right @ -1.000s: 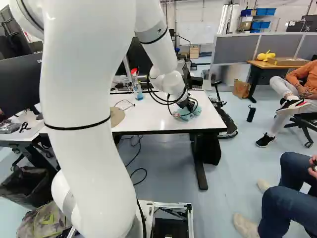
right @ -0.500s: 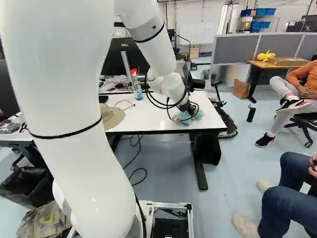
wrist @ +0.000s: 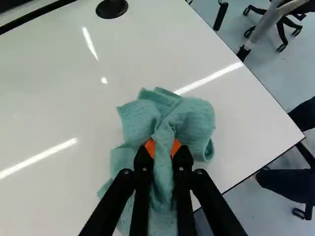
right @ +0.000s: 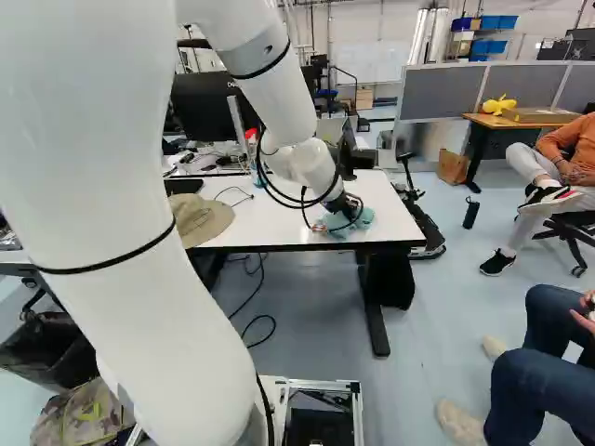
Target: Clean the table with the green towel
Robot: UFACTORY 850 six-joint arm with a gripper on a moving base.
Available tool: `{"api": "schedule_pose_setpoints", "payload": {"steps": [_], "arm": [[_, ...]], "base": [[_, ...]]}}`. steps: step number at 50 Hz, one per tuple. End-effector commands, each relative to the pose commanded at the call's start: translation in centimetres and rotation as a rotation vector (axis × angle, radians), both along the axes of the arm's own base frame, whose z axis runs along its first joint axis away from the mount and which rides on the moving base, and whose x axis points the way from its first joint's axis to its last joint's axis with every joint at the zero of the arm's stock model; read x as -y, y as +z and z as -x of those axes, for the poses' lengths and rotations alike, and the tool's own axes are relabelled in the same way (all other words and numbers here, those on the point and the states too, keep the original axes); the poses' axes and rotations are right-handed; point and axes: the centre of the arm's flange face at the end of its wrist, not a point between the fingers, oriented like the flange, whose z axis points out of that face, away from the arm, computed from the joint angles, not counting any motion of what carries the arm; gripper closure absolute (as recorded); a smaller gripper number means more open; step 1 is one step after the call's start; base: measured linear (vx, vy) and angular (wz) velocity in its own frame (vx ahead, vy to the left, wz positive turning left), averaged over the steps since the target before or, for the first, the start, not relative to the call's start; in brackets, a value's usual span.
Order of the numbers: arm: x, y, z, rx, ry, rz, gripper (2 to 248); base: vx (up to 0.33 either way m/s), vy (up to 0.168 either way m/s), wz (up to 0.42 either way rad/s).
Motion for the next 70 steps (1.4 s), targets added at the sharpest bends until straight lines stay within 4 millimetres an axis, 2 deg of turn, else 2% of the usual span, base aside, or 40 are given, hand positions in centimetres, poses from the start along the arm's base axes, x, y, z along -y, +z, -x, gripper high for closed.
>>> {"api": "schedule_pose_setpoints", "payload": {"steps": [18, 43, 56, 70], "arm": [[0.1, 0.0, -3.2, 0.008, 0.024, 0.003, 197], [2.9, -0.2, -7.3, 0.026, 0.005, 0.012, 197], [5.1, -0.3, -7.2, 0.030, -0.032, 0.014, 197], [6.6, -0.2, -5.4, 0.026, -0.071, 0.013, 197]], "base": [[0.000, 0.000, 0.000], [0.000, 0.000, 0.000], [0.000, 0.000, 0.000], [0.000, 0.000, 0.000]]}}
